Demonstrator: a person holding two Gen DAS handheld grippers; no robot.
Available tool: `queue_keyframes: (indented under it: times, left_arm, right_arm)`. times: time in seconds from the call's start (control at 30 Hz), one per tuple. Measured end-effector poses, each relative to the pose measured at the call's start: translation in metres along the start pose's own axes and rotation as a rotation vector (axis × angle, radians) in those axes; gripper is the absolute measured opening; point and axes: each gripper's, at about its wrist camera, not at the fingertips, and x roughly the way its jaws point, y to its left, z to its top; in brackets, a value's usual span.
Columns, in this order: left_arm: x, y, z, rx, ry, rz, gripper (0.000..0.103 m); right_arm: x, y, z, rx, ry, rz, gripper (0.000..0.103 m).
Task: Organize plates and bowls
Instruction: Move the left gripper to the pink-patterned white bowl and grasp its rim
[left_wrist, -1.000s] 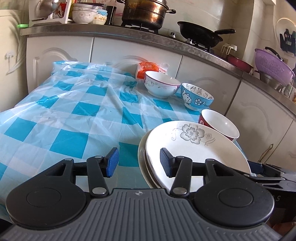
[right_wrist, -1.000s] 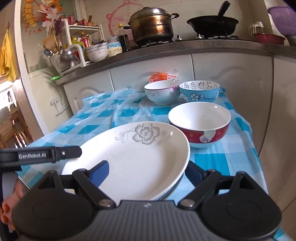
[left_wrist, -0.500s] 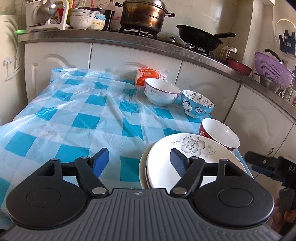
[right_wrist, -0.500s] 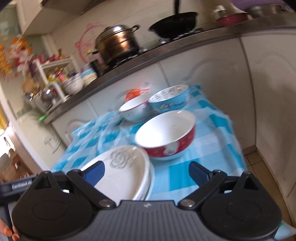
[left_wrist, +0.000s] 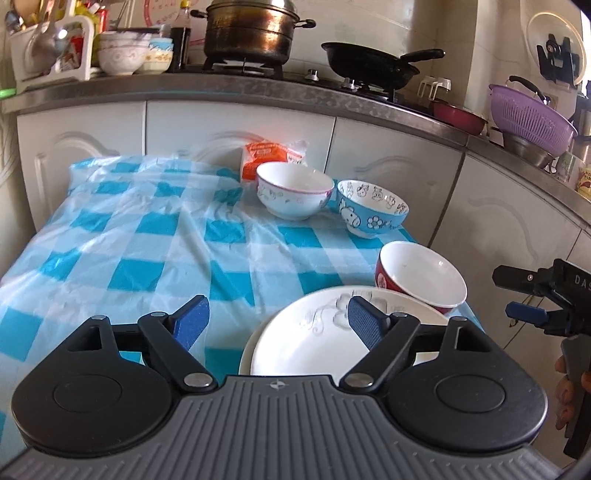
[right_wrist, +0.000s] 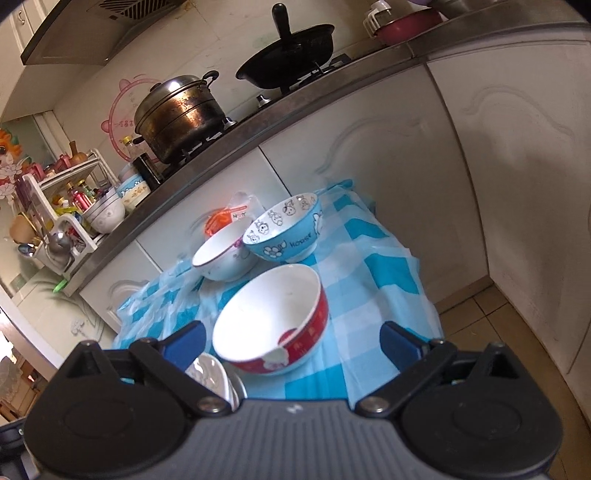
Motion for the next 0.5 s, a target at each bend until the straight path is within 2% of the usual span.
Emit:
queue_keyframes:
  times: [0.13,0.5]
  left_arm:
    - [0.004,0.001,0.015,0.007,-0.02,0.004,0.102]
    - [0.034,0.018,0.067,-0.082,-0.029,-0.005,0.103]
  right_arm:
    - [0.008,0.008,0.015,-0.021,0.007,0.033,0.1]
    - [0.053,0.038,0.068,-0.047,0.05,0.175,0.1]
